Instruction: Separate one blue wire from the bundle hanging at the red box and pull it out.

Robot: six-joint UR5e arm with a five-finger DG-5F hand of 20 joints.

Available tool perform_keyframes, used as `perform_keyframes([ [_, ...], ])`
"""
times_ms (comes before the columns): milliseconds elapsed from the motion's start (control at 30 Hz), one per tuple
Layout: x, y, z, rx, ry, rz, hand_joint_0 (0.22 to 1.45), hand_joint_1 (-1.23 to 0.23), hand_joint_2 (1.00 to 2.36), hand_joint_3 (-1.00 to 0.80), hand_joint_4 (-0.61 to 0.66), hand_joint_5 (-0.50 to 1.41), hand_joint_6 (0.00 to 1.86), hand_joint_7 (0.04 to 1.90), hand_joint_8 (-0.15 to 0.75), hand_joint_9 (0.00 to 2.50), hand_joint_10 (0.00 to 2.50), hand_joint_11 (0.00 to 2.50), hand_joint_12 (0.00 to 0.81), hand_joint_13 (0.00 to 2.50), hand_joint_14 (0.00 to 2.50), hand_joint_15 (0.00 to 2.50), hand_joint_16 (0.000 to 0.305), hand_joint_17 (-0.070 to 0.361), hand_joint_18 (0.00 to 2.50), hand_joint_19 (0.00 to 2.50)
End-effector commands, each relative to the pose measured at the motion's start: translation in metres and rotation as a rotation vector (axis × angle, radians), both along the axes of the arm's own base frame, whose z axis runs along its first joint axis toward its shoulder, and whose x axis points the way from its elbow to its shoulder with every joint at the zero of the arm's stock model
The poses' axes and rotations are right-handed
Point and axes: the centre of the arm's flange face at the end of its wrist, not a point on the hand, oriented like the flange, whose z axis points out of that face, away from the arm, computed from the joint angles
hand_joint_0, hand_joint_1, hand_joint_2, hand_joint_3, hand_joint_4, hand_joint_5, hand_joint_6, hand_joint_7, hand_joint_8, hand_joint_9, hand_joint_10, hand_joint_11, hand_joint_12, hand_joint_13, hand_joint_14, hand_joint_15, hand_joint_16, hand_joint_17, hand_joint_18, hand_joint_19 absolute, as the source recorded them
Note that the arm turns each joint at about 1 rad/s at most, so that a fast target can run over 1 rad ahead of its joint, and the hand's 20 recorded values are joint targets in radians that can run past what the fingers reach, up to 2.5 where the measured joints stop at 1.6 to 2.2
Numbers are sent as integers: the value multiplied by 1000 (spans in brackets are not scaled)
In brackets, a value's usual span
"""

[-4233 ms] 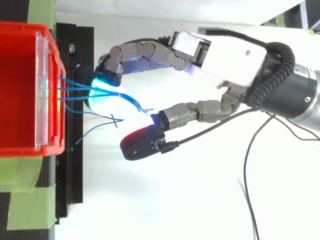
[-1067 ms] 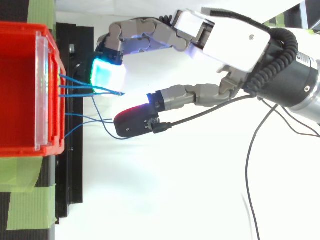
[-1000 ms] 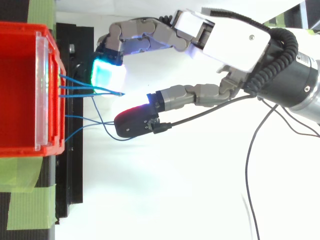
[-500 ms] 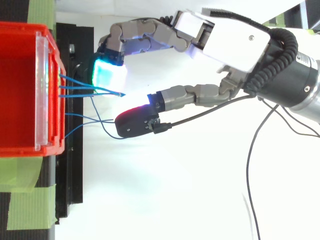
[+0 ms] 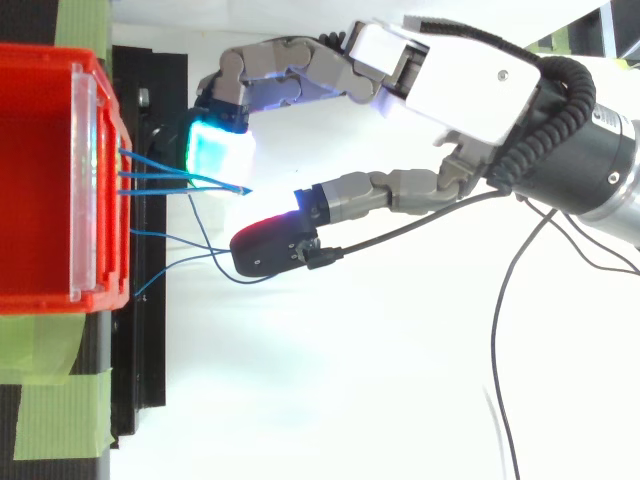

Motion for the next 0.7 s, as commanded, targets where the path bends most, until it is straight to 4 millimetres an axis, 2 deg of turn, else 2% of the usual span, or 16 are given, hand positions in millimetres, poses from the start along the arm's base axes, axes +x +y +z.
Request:
perform_keyframes([
  [0, 1, 0, -4, 1, 4, 0, 598, -782, 1005, -442, 276, -142, 594, 1103, 326, 596, 8, 291, 422, 555, 11, 329, 56, 125, 542, 250],
  [100, 2, 1, -13, 2, 18, 5, 597, -777, 1006, -438, 277, -143, 610, 1076, 330, 602, 9, 296, 422, 562, 11, 331, 55, 125, 553, 255],
  [333, 3, 1, -12, 15, 6, 4, 605, -743, 1008, -415, 276, -148, 670, 995, 333, 619, 9, 309, 423, 575, 11, 334, 54, 122, 572, 269],
  [667, 2, 0, -12, 28, 7, 3, 585, -702, 1008, -413, 275, -145, 635, 1044, 336, 624, 9, 307, 426, 594, 11, 346, 55, 123, 584, 288],
])
